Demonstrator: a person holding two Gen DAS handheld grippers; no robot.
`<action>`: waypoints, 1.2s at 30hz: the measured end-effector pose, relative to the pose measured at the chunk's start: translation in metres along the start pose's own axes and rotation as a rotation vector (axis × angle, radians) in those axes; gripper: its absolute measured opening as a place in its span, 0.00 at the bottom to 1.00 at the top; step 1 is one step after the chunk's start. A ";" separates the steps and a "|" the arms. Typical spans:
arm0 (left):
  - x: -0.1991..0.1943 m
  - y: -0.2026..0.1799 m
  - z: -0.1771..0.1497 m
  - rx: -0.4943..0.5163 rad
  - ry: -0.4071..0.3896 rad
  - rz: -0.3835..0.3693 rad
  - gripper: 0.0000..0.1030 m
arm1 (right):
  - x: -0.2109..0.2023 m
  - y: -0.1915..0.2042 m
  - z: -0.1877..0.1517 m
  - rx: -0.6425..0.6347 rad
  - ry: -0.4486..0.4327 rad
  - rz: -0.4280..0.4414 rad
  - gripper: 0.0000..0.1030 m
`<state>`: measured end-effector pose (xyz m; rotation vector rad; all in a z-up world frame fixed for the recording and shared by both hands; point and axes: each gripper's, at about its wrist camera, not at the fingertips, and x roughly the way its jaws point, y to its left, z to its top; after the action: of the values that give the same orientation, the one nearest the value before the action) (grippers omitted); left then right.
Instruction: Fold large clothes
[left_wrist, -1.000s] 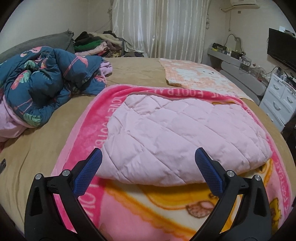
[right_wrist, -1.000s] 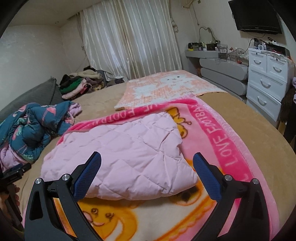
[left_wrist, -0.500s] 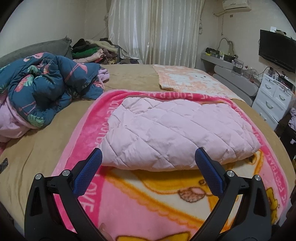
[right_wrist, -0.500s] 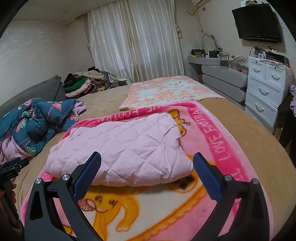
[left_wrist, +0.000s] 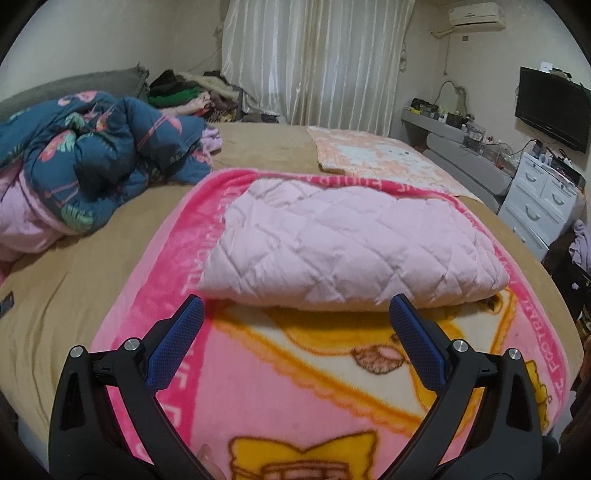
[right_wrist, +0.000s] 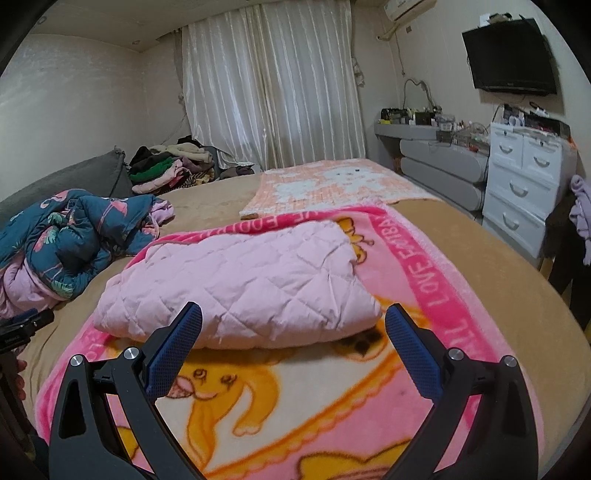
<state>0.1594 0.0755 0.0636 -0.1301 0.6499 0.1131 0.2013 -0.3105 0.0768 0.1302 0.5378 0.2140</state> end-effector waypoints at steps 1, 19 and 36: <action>0.001 0.002 -0.004 -0.005 0.006 0.003 0.91 | 0.001 0.000 -0.005 0.006 0.008 0.001 0.96; 0.015 0.017 -0.049 -0.021 0.094 0.045 0.91 | 0.001 0.002 -0.066 -0.014 0.031 -0.063 0.96; 0.049 0.018 -0.075 -0.049 0.181 0.014 0.91 | 0.036 0.000 -0.095 0.059 0.146 -0.038 0.96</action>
<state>0.1511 0.0848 -0.0269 -0.1848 0.8294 0.1314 0.1819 -0.2962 -0.0217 0.1629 0.6919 0.1713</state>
